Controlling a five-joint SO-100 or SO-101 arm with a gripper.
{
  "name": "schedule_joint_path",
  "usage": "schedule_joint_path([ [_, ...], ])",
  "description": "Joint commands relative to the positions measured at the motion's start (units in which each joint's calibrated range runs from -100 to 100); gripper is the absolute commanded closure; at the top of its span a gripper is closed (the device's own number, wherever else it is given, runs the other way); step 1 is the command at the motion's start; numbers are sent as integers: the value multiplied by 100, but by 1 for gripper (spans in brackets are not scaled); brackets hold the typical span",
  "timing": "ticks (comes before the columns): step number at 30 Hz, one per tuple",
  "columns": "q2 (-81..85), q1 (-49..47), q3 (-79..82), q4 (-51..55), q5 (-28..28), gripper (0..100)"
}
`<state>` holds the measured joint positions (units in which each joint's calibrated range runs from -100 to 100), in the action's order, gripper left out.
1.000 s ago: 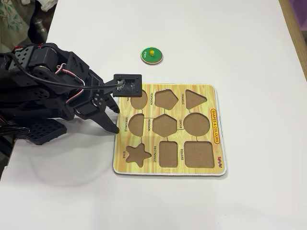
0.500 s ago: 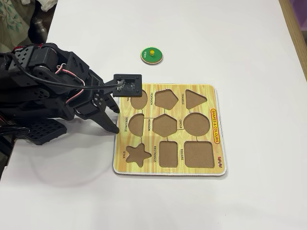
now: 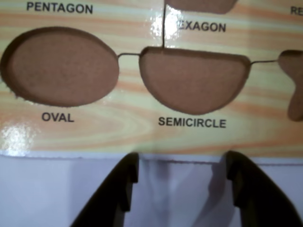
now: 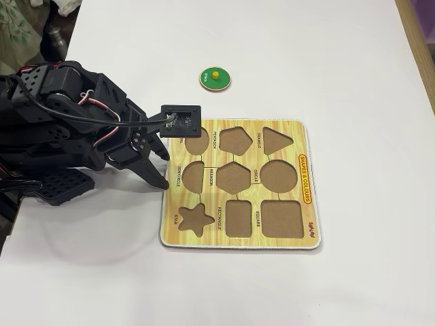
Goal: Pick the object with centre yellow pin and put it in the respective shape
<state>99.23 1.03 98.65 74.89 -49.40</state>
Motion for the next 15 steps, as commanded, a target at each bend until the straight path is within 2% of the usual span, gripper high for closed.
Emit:
schedule_joint_path([
  [1, -82, 34, 36, 117, 3, 79],
  [15, -408, 83, -54, 13, -49, 79],
])
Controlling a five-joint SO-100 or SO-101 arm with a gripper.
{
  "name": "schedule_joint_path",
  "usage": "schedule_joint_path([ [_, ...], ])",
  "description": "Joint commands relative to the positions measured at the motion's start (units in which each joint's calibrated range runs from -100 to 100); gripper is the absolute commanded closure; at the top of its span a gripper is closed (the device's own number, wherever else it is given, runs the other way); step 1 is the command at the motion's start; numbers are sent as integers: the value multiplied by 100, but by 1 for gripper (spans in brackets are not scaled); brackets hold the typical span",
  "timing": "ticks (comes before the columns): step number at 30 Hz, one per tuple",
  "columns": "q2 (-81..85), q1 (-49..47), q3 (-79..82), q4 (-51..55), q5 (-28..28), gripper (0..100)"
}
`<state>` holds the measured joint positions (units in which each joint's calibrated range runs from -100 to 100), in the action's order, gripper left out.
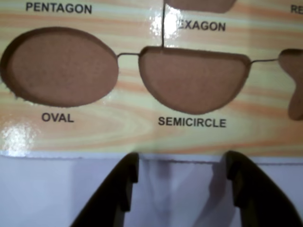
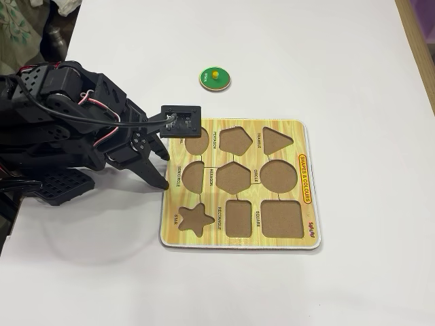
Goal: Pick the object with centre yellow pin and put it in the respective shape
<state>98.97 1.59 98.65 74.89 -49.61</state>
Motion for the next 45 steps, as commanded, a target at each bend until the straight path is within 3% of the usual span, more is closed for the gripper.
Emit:
schedule_joint_path([
  [1, -591, 17, -189, -39, -29, 79],
  [14, -4106, -130, -3408, 22, 29, 79],
  [32, -8039, -3245, -7050, 22, -34, 79],
  [45, -9453, -4358, -8453, 22, 29, 79],
])
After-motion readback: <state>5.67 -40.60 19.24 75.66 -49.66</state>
